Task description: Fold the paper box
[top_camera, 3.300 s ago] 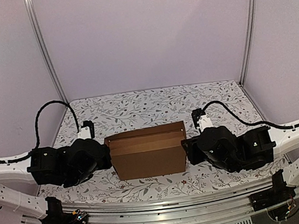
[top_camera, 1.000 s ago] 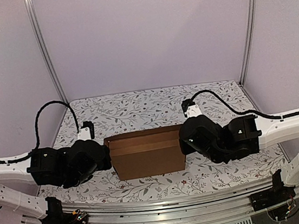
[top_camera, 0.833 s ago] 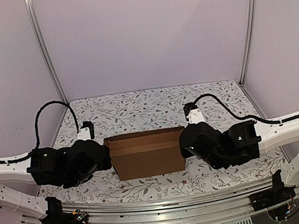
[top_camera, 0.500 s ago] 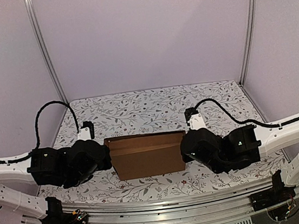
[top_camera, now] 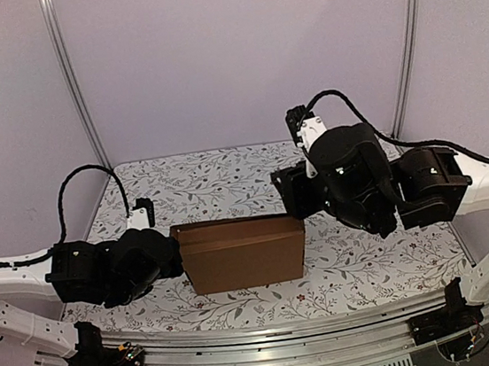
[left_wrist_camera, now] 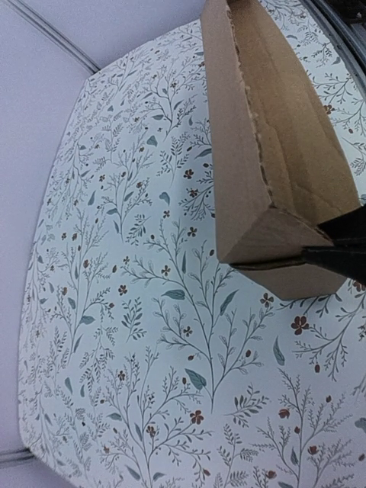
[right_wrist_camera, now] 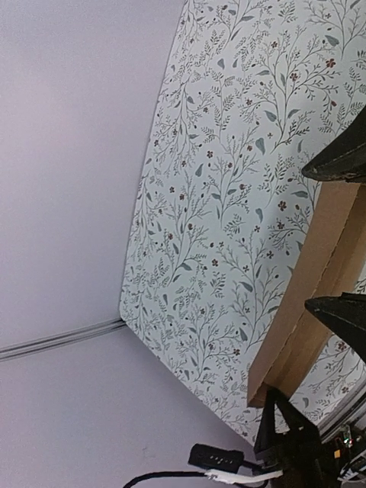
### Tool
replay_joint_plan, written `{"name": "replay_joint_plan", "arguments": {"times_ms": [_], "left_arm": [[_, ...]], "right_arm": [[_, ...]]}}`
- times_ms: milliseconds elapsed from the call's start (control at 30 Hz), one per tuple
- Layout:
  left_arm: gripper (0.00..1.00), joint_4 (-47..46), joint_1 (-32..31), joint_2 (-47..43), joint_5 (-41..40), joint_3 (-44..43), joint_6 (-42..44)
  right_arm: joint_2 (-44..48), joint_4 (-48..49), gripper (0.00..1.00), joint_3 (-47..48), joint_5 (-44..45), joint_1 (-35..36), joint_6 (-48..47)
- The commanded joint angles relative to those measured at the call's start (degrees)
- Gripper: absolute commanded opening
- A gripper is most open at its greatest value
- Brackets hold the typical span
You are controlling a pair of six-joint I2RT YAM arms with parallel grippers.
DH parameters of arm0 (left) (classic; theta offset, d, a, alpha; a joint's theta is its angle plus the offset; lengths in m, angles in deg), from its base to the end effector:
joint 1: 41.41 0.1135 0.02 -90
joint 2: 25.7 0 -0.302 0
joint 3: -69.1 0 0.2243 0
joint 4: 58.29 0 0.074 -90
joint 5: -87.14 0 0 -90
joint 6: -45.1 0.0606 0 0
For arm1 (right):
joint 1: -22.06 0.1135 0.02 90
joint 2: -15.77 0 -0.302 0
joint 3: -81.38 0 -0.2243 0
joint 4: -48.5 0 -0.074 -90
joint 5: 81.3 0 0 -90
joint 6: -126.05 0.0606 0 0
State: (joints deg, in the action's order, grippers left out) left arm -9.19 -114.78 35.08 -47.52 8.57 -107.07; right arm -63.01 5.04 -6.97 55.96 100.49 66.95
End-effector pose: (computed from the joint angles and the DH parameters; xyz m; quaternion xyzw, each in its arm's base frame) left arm 0.0904 -0.1537 0.2872 -0.0467 0.8762 -0.1626 0.4514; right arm 0.0996 0.2644 0.4011 -0.1389 0.8083 0.1690 0.5466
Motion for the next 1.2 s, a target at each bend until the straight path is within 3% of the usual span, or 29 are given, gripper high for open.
{"name": "replay_joint_plan", "arguments": {"times_ms": [0, 33, 167, 533, 967, 1167], "left_arm": [[0.0, 5.0, -1.3, 2.0, 5.2, 1.8, 0.1], [0.0, 5.0, -1.3, 2.0, 5.1, 1.8, 0.0], [0.0, 4.7, -1.4, 2.0, 4.9, 1.8, 0.0], [0.0, 3.8, -1.6, 2.3, 4.6, 2.0, 0.6], [0.0, 3.4, -1.5, 1.9, 4.7, 2.6, 0.2], [0.22, 4.3, -1.6, -0.6, 7.1, 2.9, 0.0]], "right_arm": [[-5.5, 1.2, 0.44, 8.6, -2.2, 0.1, -8.2], [-7.8, 2.2, 0.39, 10.1, -3.0, 0.0, -8.7], [-14.5, 3.7, 0.0, 15.5, -3.8, -1.4, -9.6], [-26.8, 7.0, 0.0, 19.0, -8.3, -4.3, -6.3], [-28.6, 7.0, 0.0, 9.4, -10.3, -2.2, 3.9], [-29.3, 7.7, 0.0, 6.2, -8.8, -1.8, 6.1]]}}
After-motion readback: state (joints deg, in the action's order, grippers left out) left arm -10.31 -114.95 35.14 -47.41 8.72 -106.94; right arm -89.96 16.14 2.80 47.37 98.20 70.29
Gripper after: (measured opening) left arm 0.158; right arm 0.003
